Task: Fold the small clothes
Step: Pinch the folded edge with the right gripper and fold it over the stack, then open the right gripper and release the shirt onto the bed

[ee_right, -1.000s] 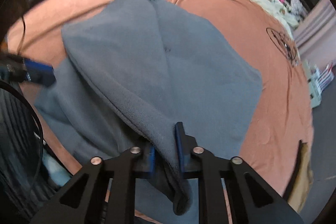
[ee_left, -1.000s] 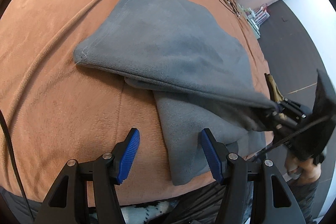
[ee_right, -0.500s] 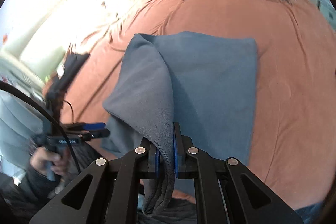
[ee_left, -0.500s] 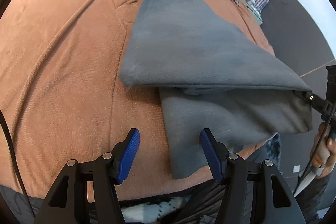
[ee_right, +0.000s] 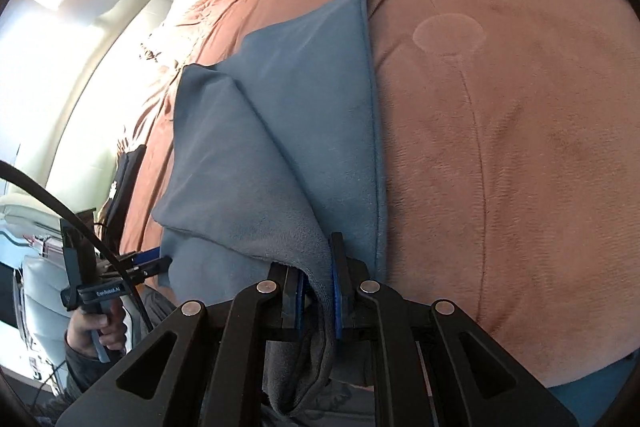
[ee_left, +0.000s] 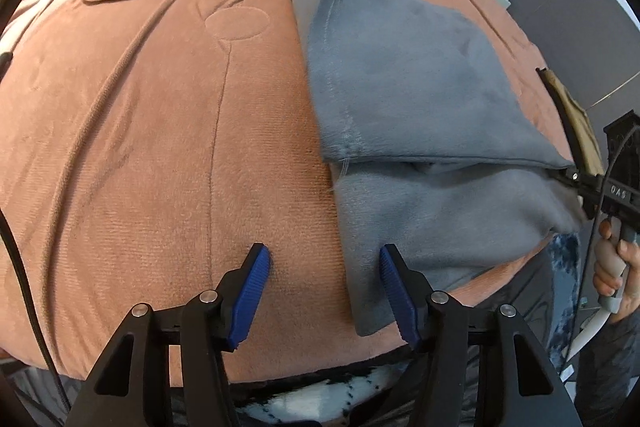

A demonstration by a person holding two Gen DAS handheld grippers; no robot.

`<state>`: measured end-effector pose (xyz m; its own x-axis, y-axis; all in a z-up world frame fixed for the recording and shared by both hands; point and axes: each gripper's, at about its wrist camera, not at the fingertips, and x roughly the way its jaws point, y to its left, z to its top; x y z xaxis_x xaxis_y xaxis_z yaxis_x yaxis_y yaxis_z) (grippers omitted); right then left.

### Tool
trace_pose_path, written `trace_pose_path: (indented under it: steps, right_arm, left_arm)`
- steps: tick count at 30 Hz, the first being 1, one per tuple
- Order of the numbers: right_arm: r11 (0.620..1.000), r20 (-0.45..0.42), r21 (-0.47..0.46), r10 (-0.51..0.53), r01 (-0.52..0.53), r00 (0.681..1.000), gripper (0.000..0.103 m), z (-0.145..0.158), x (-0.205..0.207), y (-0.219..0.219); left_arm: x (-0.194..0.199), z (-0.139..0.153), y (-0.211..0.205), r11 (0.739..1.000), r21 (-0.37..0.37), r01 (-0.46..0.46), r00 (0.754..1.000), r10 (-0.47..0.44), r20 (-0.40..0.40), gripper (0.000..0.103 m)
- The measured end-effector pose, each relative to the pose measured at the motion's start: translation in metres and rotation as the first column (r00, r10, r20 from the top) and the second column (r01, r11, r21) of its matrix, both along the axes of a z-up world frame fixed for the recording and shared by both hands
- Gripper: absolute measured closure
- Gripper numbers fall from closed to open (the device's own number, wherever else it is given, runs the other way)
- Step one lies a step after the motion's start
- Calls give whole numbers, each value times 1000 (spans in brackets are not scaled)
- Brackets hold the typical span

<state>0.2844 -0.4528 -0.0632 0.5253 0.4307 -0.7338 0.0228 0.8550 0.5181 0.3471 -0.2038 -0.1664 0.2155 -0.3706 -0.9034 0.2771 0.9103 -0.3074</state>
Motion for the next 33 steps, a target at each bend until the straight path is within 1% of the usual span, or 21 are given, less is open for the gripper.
trace_pose_path:
  steps: [1, 2, 3, 5, 6, 8, 10, 11, 12, 13, 16, 17, 19, 20, 21, 22, 23, 27, 29, 31, 33]
  right_arm:
    - [1000, 2, -13, 8, -8, 1000, 95, 0, 1, 3]
    - [999, 6, -31, 19, -19, 1000, 95, 3, 2, 6]
    - [999, 9, -44, 31, -31, 999, 95, 8, 2, 12]
    - [997, 7, -66, 46, -46, 999, 95, 9, 5, 17]
    - [996, 1, -79, 47, -47, 999, 95, 8, 7, 20]
    - [994, -10, -95, 44, -45, 999, 95, 8, 10, 23]
    - [993, -4, -111, 47, -47, 999, 95, 11, 10, 25]
    - [991, 3, -120, 52, -52, 999, 95, 15, 11, 28]
    - [991, 10, -127, 52, -51, 999, 95, 19, 10, 30]
    - [992, 22, -124, 41, -38, 999, 95, 22, 10, 28]
    - [996, 36, -93, -10, 13, 999, 95, 24, 8, 16]
    - [994, 26, -105, -18, 20, 1000, 95, 20, 9, 14]
    - [987, -14, -160, -30, 28, 999, 89, 9, 13, 16]
    - [985, -27, -170, -30, 25, 999, 80, 5, 12, 17]
    - [979, -28, -200, -34, 27, 999, 67, 6, 11, 18]
    - [971, -28, -239, -36, 28, 999, 60, 9, 8, 20]
    - [962, -20, -271, -32, 25, 999, 49, 15, 5, 22]
    - [937, 32, -349, 3, 9, 999, 48, 46, -4, 37]
    - [919, 67, -393, 53, -22, 996, 48, 62, -5, 55]
    - [906, 79, -420, 103, -61, 992, 48, 69, -3, 75]
    - [883, 78, -458, 159, -106, 984, 48, 72, 3, 101]
  left_arm:
    - [-2, 0, 0, 1000, -15, -1, 1000, 1, -8, 44]
    - [-1, 1, -2, 999, -46, -4, 1000, 3, -21, 44]
    - [1, 0, 0, 996, -93, -12, 999, 9, -38, 44]
    - [1, -1, -1, 992, -127, -21, 998, 14, -55, 44]
    - [0, -2, -4, 993, -118, -17, 999, 11, -52, 44]
    - [-2, -4, -11, 997, -74, 11, 999, -13, -36, 46]
    - [-5, -4, -18, 999, -3, 43, 999, -43, -9, 61]
    - [-6, -3, -20, 999, 2, 53, 999, -53, -12, 66]
    - [-6, -2, -21, 998, 1, 57, 998, -57, -19, 73]
    - [-6, -2, -21, 998, 1, 60, 998, -60, -25, 76]
    - [-7, -5, -19, 997, 9, 74, 997, -73, -29, 77]
    - [-8, -5, -18, 997, 6, 74, 997, -74, -31, 77]
    - [-11, -4, -16, 997, -5, 72, 997, -73, -35, 77]
    - [-14, -4, -9, 997, -15, 70, 997, -71, -37, 77]
    - [-14, -2, -7, 997, -29, 66, 997, -68, -37, 77]
    - [-14, 0, -4, 997, -46, 62, 997, -64, -35, 77]
    - [-14, 2, 0, 996, -64, 55, 998, -58, -32, 77]
    - [-11, 11, 14, 993, -113, 28, 1000, -28, -1, 77]
    - [-8, 14, 22, 989, -144, 7, 1000, -6, 7, 77]
    - [-6, 17, 29, 985, -170, -12, 1000, 14, 12, 77]
    - [-5, 19, 39, 982, -185, -31, 999, 35, 22, 77]
